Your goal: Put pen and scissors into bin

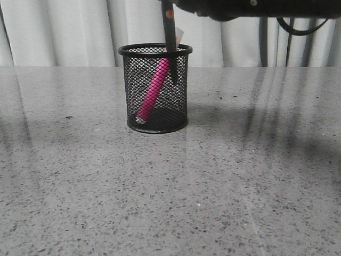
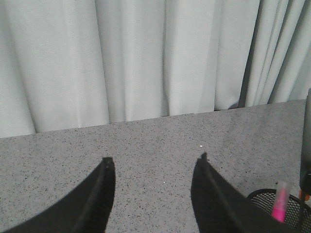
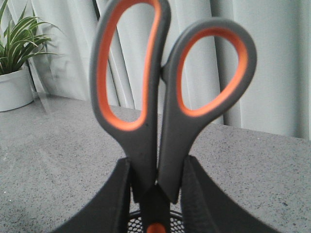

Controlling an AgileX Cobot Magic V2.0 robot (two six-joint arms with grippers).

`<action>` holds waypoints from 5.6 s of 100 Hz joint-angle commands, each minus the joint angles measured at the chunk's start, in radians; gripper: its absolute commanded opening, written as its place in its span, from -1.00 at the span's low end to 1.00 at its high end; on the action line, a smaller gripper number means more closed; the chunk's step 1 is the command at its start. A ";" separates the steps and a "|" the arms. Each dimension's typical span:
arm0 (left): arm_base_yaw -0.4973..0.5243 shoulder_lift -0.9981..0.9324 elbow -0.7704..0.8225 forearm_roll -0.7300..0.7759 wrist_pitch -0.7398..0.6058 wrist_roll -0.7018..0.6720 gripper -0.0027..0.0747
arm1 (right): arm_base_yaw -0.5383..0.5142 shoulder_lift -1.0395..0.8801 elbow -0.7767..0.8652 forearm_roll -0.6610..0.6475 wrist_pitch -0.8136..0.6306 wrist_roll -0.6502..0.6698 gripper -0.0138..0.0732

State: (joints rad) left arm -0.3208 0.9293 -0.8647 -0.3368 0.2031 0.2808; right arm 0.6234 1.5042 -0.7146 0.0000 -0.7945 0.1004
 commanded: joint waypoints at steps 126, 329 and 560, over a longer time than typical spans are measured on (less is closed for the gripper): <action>0.002 -0.015 -0.025 -0.008 -0.068 0.001 -0.07 | 0.010 0.027 0.059 -0.058 -0.280 0.050 -0.09; 0.002 -0.846 0.692 -0.156 -0.332 0.002 -0.98 | -0.285 -1.331 0.587 -0.044 0.584 -0.094 -0.83; 0.293 -0.964 0.893 0.246 -0.203 -0.188 -0.98 | -0.316 -1.331 0.588 -0.045 0.626 -0.119 -0.83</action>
State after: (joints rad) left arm -0.0312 -0.0041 0.0042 -0.0818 0.0800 0.1046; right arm 0.3367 0.1652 -0.1012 -0.0405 -0.1337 0.0075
